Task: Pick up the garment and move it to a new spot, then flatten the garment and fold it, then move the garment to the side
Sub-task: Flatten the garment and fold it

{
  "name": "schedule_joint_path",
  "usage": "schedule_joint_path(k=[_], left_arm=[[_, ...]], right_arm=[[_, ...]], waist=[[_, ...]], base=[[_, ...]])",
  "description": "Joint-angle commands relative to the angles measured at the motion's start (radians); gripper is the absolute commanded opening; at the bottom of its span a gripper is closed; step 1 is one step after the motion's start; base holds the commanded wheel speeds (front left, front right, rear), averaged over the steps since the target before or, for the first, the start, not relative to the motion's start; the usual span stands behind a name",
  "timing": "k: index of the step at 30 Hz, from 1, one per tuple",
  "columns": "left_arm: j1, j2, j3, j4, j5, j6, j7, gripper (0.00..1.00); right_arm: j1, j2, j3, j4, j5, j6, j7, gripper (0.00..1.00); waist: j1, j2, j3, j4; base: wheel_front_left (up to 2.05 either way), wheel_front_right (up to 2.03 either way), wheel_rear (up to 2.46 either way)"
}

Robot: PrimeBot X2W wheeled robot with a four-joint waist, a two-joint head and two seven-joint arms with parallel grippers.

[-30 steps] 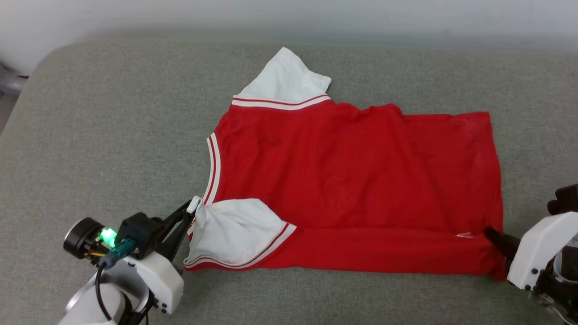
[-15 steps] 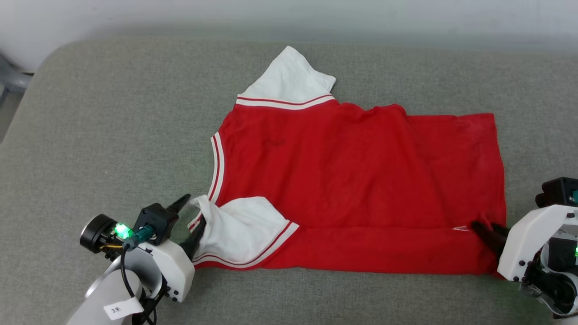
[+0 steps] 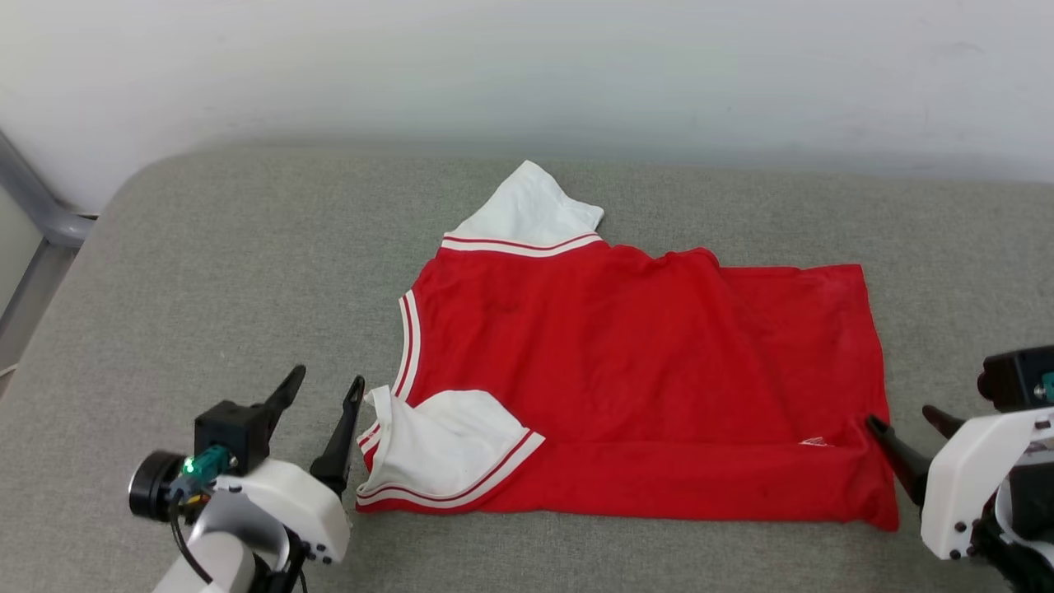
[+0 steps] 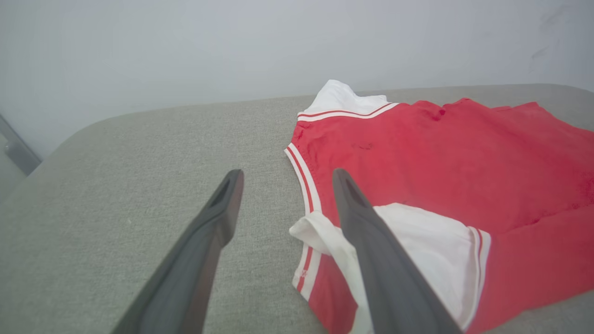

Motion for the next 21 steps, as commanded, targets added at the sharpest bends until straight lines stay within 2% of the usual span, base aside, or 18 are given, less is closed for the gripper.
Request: schedule_joint_path(k=[1, 4, 10, 15, 21], left_arm=[[0.039, -0.006, 0.012, -0.032, -0.017, 0.021, 0.012, 1.0], [0.094, -0.008, 0.022, -0.1, -0.039, 0.058, 0.042, 1.0], [0.2, 0.014, 0.02, -0.22, -0.037, 0.137, 0.119, 1.0], [0.234, 0.041, -0.014, -0.247, -0.029, 0.159, 0.224, 1.0], [0.229, 0.042, -0.02, -0.252, -0.038, 0.17, 0.266, 1.0]], right_arm=[[0.031, -0.005, 0.006, -0.024, -0.015, -0.001, -0.005, 1.0], [0.072, -0.028, 0.02, -0.067, -0.064, -0.001, -0.027, 1.0], [0.133, 0.019, -0.006, -0.118, -0.083, -0.001, -0.003, 1.0], [0.15, 0.071, -0.053, -0.151, -0.076, -0.001, 0.022, 1.0], [0.149, 0.089, -0.07, -0.174, -0.081, -0.001, 0.033, 1.0]], waist=[[0.0001, 0.0, -0.013, -0.001], [0.0001, 0.0, -0.016, -0.003], [0.0001, 0.0, 0.004, -0.017], [0.0001, 0.0, 0.03, -0.029], [0.0001, 0.0, 0.055, -0.039]], base=[[0.0, 0.0, 0.0], [0.0, 0.0, 0.0], [0.0, 0.0, 0.0], [0.0, 0.0, 0.0], [0.0, 0.0, 0.0]])
